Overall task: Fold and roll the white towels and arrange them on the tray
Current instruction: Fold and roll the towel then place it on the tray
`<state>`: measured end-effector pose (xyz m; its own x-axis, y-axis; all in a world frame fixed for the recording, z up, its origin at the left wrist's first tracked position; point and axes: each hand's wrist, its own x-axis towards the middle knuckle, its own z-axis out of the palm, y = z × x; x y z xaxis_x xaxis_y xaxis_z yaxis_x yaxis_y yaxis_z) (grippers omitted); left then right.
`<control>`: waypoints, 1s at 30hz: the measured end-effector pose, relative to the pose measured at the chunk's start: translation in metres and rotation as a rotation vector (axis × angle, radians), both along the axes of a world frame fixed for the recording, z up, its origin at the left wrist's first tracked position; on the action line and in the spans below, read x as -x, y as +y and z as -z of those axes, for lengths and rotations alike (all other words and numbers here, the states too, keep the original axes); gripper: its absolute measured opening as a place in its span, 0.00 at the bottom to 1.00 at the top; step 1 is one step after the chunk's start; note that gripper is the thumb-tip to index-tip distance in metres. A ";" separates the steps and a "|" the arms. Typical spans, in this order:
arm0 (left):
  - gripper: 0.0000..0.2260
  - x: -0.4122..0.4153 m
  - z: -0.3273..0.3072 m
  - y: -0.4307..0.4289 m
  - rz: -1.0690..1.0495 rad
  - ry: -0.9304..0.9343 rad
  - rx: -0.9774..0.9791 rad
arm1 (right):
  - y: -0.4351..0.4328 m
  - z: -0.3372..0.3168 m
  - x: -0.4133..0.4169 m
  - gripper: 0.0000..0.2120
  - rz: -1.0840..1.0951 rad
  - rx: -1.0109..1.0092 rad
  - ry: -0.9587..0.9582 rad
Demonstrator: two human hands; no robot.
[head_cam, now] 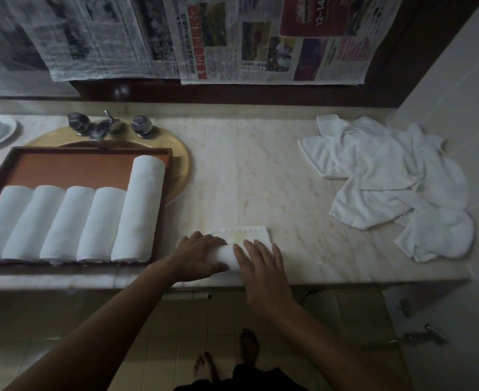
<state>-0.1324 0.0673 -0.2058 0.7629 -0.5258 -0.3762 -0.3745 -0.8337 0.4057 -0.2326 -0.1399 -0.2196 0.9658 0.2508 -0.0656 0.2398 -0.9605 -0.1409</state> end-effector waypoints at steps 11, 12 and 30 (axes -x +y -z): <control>0.40 0.014 0.007 0.005 -0.334 0.099 0.218 | -0.009 -0.004 -0.042 0.29 -0.018 -0.085 0.060; 0.40 0.014 0.009 0.004 -0.365 0.105 0.245 | -0.010 -0.006 -0.049 0.29 -0.027 -0.081 0.087; 0.29 0.002 0.007 -0.016 -0.828 0.267 0.346 | 0.000 -0.007 -0.080 0.54 -0.084 0.098 0.119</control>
